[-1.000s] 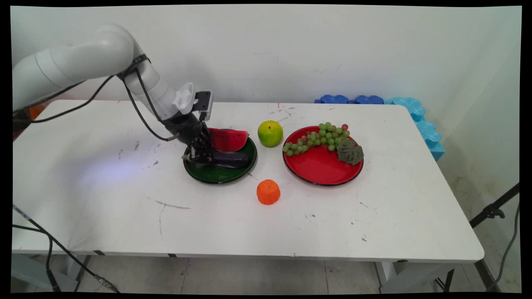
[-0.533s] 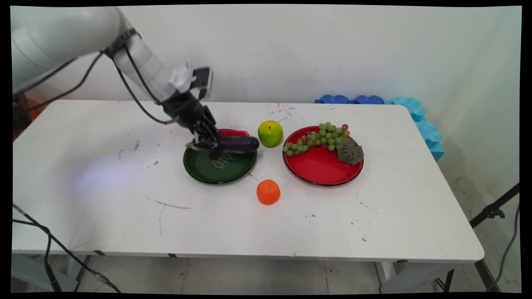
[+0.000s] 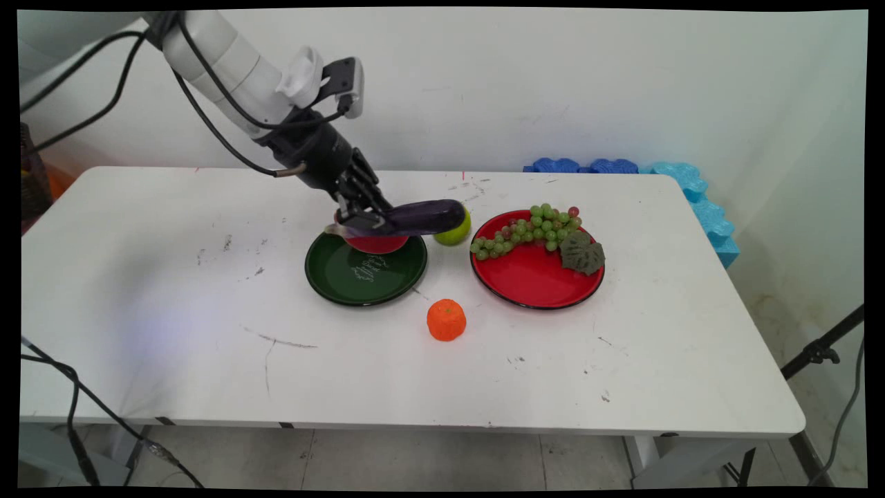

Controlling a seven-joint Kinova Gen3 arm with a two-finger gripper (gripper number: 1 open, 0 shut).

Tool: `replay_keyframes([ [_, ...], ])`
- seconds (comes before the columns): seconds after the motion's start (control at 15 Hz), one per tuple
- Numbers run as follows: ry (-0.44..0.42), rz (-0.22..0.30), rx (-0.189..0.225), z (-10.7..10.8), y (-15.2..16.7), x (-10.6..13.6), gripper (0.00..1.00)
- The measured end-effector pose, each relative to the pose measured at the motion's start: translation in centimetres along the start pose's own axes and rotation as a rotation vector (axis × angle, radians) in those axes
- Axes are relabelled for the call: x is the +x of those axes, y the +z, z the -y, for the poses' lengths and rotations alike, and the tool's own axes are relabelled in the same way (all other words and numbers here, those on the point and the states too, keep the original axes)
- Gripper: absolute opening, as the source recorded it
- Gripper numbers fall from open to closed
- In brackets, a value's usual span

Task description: Place the picked object on the table

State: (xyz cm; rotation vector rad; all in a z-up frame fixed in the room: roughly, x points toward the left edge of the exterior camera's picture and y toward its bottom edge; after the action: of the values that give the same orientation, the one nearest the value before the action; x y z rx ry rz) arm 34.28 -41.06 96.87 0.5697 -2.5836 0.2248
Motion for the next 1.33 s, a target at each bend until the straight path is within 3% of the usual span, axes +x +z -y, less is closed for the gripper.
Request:
replay_keyframes([
  [0.4,-0.035,-0.014,-0.016,-4.7,1.7,1.6,0.00],
  [1.33,-0.033,0.040,-0.071,-12.0,10.5,-0.6,0.00],
])
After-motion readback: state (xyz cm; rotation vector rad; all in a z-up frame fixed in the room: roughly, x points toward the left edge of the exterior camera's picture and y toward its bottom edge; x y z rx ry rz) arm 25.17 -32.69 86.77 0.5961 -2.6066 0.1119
